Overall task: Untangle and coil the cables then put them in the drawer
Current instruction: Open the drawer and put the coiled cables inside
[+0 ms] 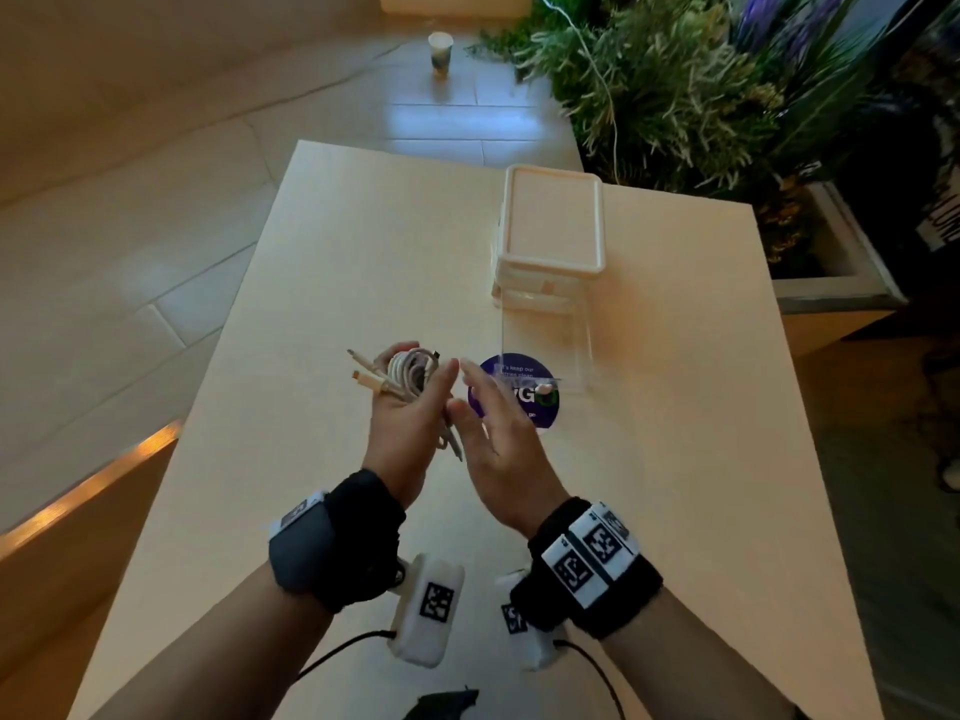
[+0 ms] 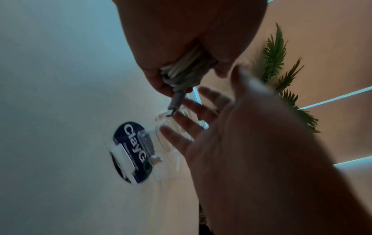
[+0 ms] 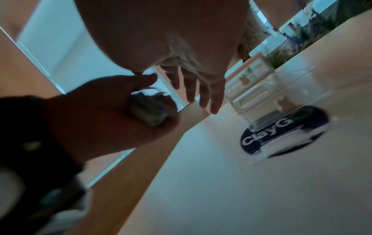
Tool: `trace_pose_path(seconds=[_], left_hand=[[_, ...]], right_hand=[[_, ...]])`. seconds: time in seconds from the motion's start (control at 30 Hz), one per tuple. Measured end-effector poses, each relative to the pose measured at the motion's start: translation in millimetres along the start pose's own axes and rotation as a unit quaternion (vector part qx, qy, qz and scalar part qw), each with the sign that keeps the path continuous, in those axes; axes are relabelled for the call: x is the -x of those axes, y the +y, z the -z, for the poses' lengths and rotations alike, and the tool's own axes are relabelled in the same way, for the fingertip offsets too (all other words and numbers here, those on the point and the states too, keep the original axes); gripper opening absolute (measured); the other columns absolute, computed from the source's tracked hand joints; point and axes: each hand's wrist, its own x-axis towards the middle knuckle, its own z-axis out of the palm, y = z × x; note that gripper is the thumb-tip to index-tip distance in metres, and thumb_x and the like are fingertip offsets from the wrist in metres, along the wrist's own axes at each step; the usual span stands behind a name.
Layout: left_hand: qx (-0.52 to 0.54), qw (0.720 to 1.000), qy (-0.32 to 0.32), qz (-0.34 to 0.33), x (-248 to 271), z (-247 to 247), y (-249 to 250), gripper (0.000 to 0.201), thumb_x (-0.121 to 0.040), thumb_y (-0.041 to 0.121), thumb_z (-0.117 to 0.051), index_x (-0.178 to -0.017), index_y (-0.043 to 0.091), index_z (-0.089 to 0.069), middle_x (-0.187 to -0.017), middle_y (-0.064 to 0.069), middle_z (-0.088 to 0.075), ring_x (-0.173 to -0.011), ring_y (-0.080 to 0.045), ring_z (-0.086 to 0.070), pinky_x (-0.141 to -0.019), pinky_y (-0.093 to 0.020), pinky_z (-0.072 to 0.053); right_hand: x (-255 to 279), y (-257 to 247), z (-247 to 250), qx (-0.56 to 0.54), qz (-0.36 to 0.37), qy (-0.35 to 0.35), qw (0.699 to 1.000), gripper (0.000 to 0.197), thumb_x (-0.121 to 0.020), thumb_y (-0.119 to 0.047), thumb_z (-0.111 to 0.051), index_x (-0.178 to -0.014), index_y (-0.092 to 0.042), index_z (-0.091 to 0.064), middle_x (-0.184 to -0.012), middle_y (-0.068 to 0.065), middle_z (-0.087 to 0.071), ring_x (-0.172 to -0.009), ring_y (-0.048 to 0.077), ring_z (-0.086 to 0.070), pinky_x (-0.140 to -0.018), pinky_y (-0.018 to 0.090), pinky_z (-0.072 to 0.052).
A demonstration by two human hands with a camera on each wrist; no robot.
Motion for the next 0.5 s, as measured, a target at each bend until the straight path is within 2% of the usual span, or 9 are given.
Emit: trace_pose_path(seconds=[0.07, 0.13, 0.2, 0.27, 0.33, 0.37, 0.43, 0.47, 0.5], left_hand=[[0.035, 0.997, -0.058, 0.047, 10, -10, 1, 0.046, -0.084, 0.049, -0.059, -0.113, 0.015, -0.046, -0.082, -0.001, -0.059, -0.072, -0.010, -0.061, -0.064, -0.025, -0.051], [0.066, 0.987, -0.108, 0.098, 23, -20, 5, 0.074, -0.079, 0.071, -0.041, -0.113, 0.007, -0.054, -0.096, -0.004, -0.068, -0.088, -0.012, -0.068, -0.078, -0.028, -0.053], [0.065, 0.978, -0.148, 0.132, 32, -25, 6, 0.091, -0.071, 0.077, -0.031, -0.125, 0.009, -0.056, -0.118, -0.010, -0.068, -0.111, -0.018, -0.064, -0.100, -0.037, -0.047], [0.022, 0.974, -0.176, 0.140, 35, -26, 5, 0.097, -0.067, 0.082, -0.030, -0.131, 0.013, -0.053, -0.127, -0.010, -0.064, -0.119, -0.018, -0.059, -0.108, -0.041, -0.039], [-0.055, 0.963, -0.215, 0.154, 36, -26, 4, 0.096, -0.067, 0.085, -0.027, -0.134, 0.020, -0.050, -0.131, -0.006, -0.062, -0.121, -0.015, -0.057, -0.107, -0.039, -0.039], [-0.099, 0.953, -0.237, 0.162, 35, -27, 2, 0.092, -0.068, 0.086, -0.026, -0.135, 0.025, -0.048, -0.131, -0.004, -0.061, -0.121, -0.014, -0.057, -0.104, -0.035, -0.041], [-0.176, 0.932, -0.269, 0.166, 32, -27, -3, 0.075, -0.076, 0.082, -0.024, -0.130, 0.036, -0.047, -0.125, 0.006, -0.061, -0.112, 0.002, -0.058, -0.088, -0.018, -0.046], [-0.203, 0.923, -0.278, 0.171, 31, -29, -2, 0.063, -0.081, 0.078, -0.022, -0.125, 0.041, -0.048, -0.119, 0.011, -0.061, -0.102, 0.011, -0.059, -0.083, -0.011, -0.047], [-0.217, 0.918, -0.279, 0.181, 30, -30, 0, 0.057, -0.083, 0.075, -0.020, -0.122, 0.045, -0.048, -0.121, 0.011, -0.059, -0.103, 0.013, -0.057, -0.090, -0.011, -0.044]], right_hand=[[10, -12, -8, -0.069, 0.003, 0.000, 0.998, 0.055, -0.097, -0.044, -0.032, -0.146, -0.019, -0.027, -0.148, -0.002, -0.035, -0.136, 0.000, -0.030, -0.113, 0.020, -0.025], [17, -15, -9, -0.142, -0.041, 0.006, 0.989, 0.064, -0.094, -0.052, -0.031, -0.149, -0.022, -0.017, -0.152, -0.004, -0.031, -0.135, -0.004, -0.028, -0.113, 0.020, -0.024], [24, -12, -5, -0.180, -0.055, 0.022, 0.982, 0.075, -0.088, -0.062, -0.034, -0.149, -0.026, -0.012, -0.151, -0.005, -0.034, -0.133, -0.004, -0.032, -0.112, 0.023, -0.029], [29, -5, -2, -0.179, -0.058, 0.034, 0.982, 0.079, -0.084, -0.069, -0.036, -0.149, -0.029, -0.011, -0.149, -0.005, -0.039, -0.134, 0.002, -0.037, -0.111, 0.031, -0.034], [31, 6, 0, -0.163, -0.082, 0.039, 0.982, 0.077, -0.084, -0.067, -0.035, -0.148, -0.031, -0.013, -0.144, -0.006, -0.045, -0.126, 0.010, -0.047, -0.103, 0.033, -0.042], [31, 10, 2, -0.163, -0.096, 0.037, 0.981, 0.073, -0.085, -0.064, -0.035, -0.148, -0.031, -0.016, -0.139, -0.006, -0.048, -0.116, 0.014, -0.052, -0.093, 0.029, -0.045], [32, 18, 5, -0.195, -0.134, 0.043, 0.971, 0.056, -0.093, -0.052, -0.036, -0.144, -0.030, -0.029, -0.134, -0.004, -0.053, -0.104, 0.014, -0.053, -0.074, 0.017, -0.043], [31, 21, 7, -0.217, -0.166, 0.051, 0.961, 0.045, -0.097, -0.045, -0.036, -0.139, -0.030, -0.037, -0.130, -0.003, -0.057, -0.100, 0.013, -0.057, -0.067, 0.016, -0.043], [29, 22, 9, -0.246, -0.204, 0.059, 0.946, 0.037, -0.099, -0.040, -0.036, -0.133, -0.029, -0.044, -0.123, -0.002, -0.061, -0.091, 0.013, -0.061, -0.061, 0.018, -0.043]])
